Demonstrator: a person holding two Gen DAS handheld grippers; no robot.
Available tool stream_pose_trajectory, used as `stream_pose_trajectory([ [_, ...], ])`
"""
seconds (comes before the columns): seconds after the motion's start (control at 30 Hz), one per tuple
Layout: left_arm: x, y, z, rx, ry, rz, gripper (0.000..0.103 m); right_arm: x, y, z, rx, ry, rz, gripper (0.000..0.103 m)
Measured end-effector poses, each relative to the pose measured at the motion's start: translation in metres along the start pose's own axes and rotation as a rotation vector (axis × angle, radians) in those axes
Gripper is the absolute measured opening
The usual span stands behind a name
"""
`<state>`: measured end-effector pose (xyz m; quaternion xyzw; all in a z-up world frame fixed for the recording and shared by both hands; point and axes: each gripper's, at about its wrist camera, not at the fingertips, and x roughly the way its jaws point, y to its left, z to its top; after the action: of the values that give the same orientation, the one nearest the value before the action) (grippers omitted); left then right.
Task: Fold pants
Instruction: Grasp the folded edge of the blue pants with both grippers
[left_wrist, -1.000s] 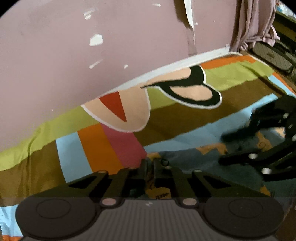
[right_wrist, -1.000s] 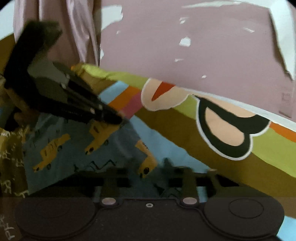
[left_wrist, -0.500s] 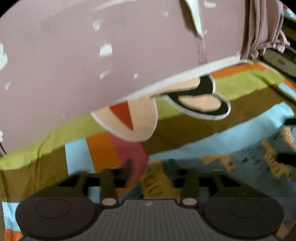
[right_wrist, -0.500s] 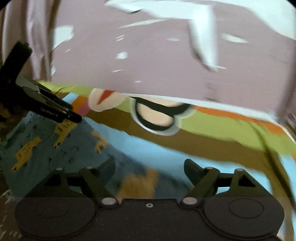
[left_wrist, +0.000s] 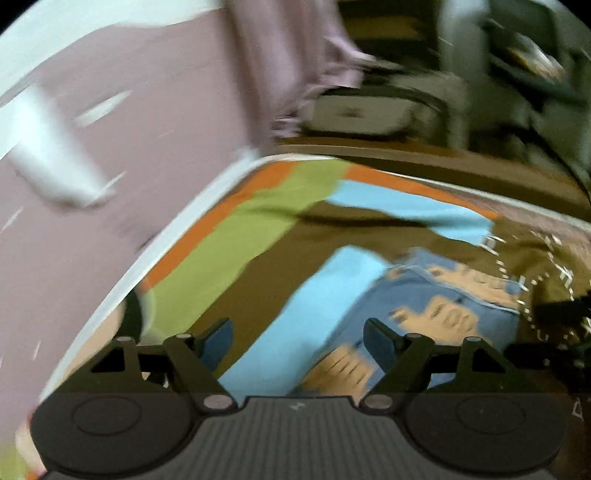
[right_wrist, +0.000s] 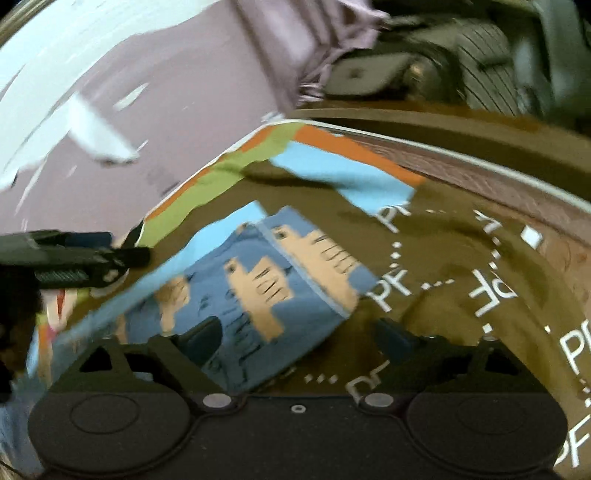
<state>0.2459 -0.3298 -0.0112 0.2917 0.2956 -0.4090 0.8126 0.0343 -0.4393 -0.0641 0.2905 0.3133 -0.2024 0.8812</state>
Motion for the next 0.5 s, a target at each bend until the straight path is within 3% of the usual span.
stream_pose_trajectory([
  [0.17, 0.046, -0.037, 0.031, 0.122, 0.042, -0.073, 0.079, 0.012, -0.013, 0.010, 0.071, 0.004, -0.006, 0.075],
  [0.3, 0.077, -0.040, 0.038, 0.109, 0.108, -0.121, 0.053, 0.020, -0.019, 0.015, 0.099, -0.009, -0.003, 0.066],
  [0.43, 0.089, -0.039, 0.027, 0.117, 0.107, -0.178, 0.036, 0.025, -0.028, 0.019, 0.146, -0.023, 0.013, 0.057],
  [0.5, 0.090, -0.037, 0.020, 0.125, 0.082, -0.197, 0.034, 0.025, -0.032, 0.020, 0.183, -0.027, 0.028, 0.054],
])
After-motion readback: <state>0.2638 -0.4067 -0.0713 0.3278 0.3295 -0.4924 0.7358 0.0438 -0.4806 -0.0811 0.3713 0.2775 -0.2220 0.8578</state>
